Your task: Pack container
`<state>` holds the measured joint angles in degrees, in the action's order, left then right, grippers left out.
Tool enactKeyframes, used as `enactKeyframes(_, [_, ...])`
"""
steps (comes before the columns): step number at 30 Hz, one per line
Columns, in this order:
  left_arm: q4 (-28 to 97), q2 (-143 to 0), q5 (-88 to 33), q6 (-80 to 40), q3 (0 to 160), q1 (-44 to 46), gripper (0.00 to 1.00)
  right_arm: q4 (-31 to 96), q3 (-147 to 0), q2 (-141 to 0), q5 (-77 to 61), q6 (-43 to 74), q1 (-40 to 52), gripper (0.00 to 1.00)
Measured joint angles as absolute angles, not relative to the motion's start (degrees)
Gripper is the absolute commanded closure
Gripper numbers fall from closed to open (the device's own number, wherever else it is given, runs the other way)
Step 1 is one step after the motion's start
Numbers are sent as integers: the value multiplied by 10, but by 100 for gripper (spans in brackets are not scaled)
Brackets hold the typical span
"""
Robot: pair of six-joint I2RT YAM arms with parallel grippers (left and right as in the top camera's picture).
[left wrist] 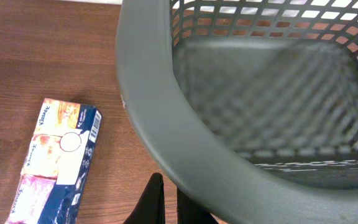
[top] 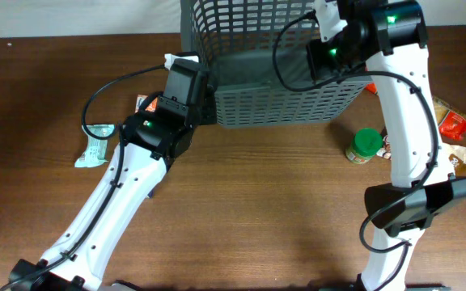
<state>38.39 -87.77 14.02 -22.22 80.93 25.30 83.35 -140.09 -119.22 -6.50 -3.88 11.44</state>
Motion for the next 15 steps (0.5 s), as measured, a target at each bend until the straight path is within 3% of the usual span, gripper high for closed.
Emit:
enactKeyframes(10, [385,-878,140,-220,809,253,99,812,-1424,-1193,-65,-39,114,89])
enactKeyframes(15, [395,-878,139,-220,809,253,98,803,-1500,-1193,-57,-34,107,91])
